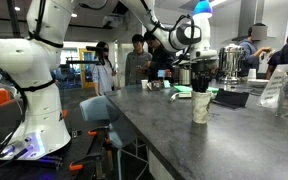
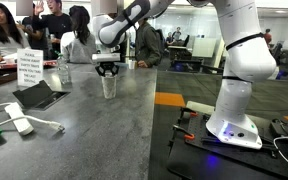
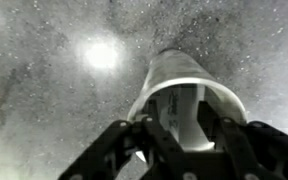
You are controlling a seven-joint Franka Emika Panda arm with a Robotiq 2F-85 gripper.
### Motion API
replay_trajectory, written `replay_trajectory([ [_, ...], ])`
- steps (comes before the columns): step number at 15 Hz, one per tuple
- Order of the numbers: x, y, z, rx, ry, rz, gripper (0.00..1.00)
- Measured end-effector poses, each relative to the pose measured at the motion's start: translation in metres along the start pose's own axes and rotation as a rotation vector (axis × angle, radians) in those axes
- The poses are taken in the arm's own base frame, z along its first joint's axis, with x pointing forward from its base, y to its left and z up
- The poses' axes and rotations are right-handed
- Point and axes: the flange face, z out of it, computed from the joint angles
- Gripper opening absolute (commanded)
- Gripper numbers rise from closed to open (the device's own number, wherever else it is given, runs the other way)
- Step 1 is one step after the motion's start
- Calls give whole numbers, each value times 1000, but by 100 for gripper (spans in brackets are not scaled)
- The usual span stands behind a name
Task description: Remove the marker from the cup and put it on the table
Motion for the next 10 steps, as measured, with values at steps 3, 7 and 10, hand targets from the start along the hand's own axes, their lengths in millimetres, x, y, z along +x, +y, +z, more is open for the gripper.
replay_trajectory([
  [3, -2, -2, -1, -7, 14, -11, 47],
  [7, -6, -5, -1, -32, 60, -43, 39],
  [10, -6, -5, -1, -36, 71, -46, 8],
])
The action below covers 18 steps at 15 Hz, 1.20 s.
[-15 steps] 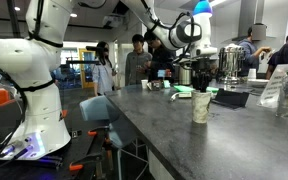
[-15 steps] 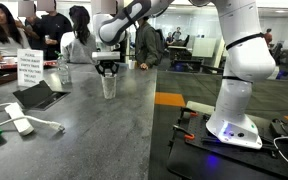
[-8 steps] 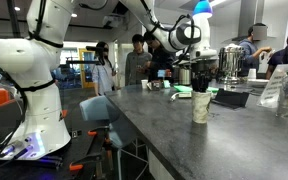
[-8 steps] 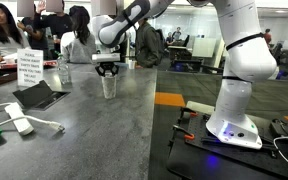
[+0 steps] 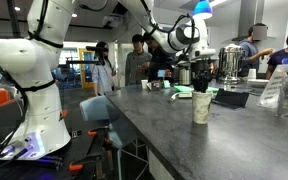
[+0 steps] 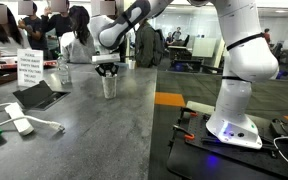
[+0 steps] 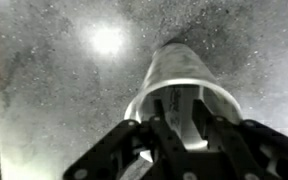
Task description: Remove the marker from the cup and put it on the table
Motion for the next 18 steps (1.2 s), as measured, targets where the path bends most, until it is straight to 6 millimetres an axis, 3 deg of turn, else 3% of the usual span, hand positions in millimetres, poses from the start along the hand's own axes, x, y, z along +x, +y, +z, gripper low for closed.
replay_trajectory([
  [2, 0, 0, 0, 0, 0, 1, 0],
  [10, 2, 1, 1, -3, 0, 3, 1],
  [11, 2, 1, 1, -4, 1, 2, 26],
  [13, 1, 1, 1, -7, 6, -4, 34],
  [18, 9, 6, -6, -10, 29, -21, 71],
])
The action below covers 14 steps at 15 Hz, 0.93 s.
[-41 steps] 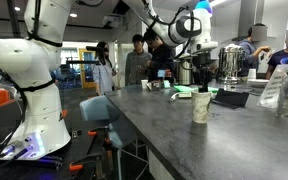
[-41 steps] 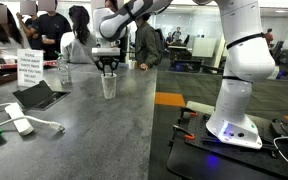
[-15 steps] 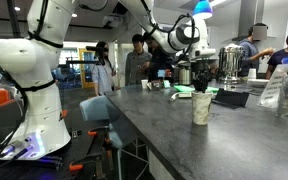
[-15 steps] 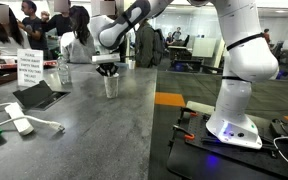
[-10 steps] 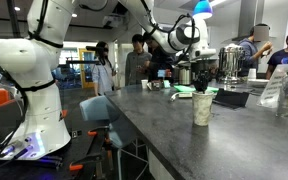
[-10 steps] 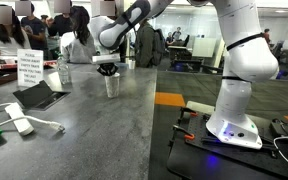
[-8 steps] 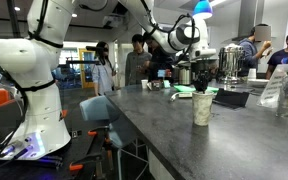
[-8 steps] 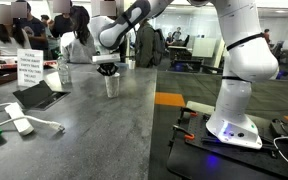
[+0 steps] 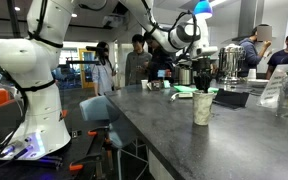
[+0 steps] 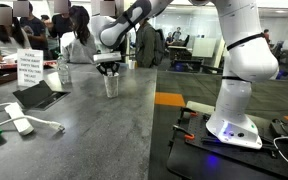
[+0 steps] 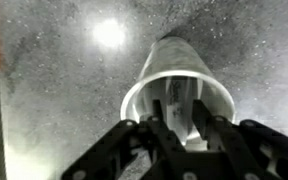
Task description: Remove the marker from the cup and put it on the table
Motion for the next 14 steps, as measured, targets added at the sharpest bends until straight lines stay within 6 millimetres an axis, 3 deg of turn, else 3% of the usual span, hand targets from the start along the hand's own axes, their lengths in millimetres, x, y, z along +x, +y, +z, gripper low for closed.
replay_trajectory([
  [2, 5, 3, -5, 5, 5, -9, 86],
  [4, 8, 5, -5, 6, 6, -27, 87],
  [5, 9, 6, -5, 5, 6, -35, 80],
  [7, 10, 8, -3, 3, 4, -48, 74],
  [12, 12, 9, -3, 4, 6, -57, 42],
  [14, 13, 8, -5, 7, 8, -57, 42],
])
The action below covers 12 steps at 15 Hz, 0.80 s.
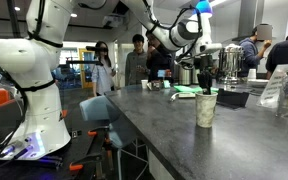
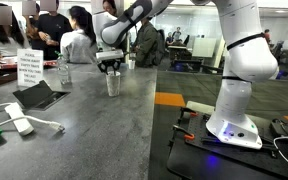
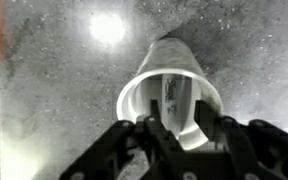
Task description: Remove the marker from the cup and put it on the table
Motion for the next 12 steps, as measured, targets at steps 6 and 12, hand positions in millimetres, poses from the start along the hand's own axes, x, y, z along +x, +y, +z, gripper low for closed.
replay_trajectory([
  [6, 3, 2, 1, 2, 2, -7, 43],
  [12, 6, 6, 8, 38, 20, -5, 34],
])
